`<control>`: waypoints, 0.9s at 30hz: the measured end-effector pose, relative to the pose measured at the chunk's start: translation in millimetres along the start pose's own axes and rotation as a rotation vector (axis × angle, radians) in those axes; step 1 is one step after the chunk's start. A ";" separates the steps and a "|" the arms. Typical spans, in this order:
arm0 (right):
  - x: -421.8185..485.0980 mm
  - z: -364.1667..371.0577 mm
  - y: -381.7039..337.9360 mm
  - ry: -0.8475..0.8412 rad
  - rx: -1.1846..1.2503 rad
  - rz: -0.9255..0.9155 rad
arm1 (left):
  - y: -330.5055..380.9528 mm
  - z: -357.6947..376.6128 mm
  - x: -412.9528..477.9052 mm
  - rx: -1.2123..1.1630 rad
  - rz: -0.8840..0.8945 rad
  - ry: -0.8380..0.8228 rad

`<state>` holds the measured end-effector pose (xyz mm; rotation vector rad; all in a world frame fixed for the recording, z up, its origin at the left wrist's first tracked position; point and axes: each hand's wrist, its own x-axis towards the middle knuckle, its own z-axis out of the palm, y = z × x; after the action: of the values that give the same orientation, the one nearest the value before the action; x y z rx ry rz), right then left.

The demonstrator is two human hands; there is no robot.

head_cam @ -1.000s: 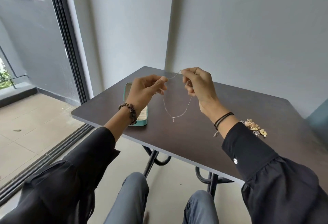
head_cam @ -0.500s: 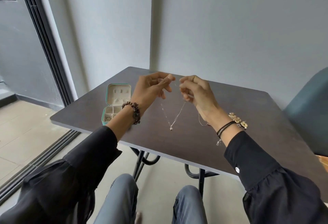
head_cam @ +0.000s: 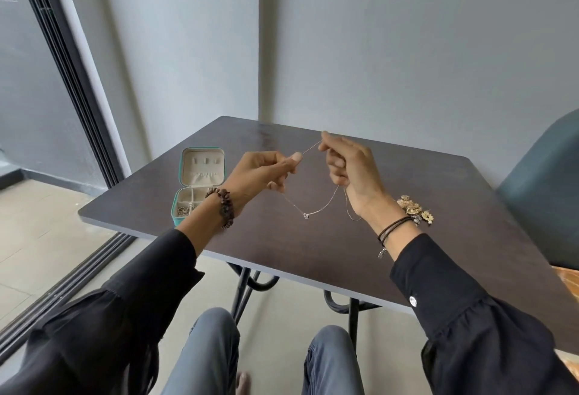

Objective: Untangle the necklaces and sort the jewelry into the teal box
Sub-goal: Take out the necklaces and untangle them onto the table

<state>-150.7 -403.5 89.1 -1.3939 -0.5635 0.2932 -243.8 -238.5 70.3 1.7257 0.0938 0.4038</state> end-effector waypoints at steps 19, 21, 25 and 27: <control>-0.4 -12.6 11.8 -0.095 -0.029 0.136 | 27.8 20.8 13.2 0.197 0.193 -0.004; -0.2 -12.4 12.1 -0.101 0.000 0.135 | 25.8 23.0 15.2 0.212 0.194 -0.001; 0.4 -16.1 14.3 -0.125 -0.068 0.098 | 19.3 24.0 17.8 0.223 0.193 0.001; 4.5 -18.8 18.0 -0.118 -0.060 0.077 | 16.5 25.4 21.4 0.209 0.193 0.011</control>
<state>-134.6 -414.0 71.0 -1.4652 -0.6214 0.4256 -218.4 -259.6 87.3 1.9460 -0.0245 0.5616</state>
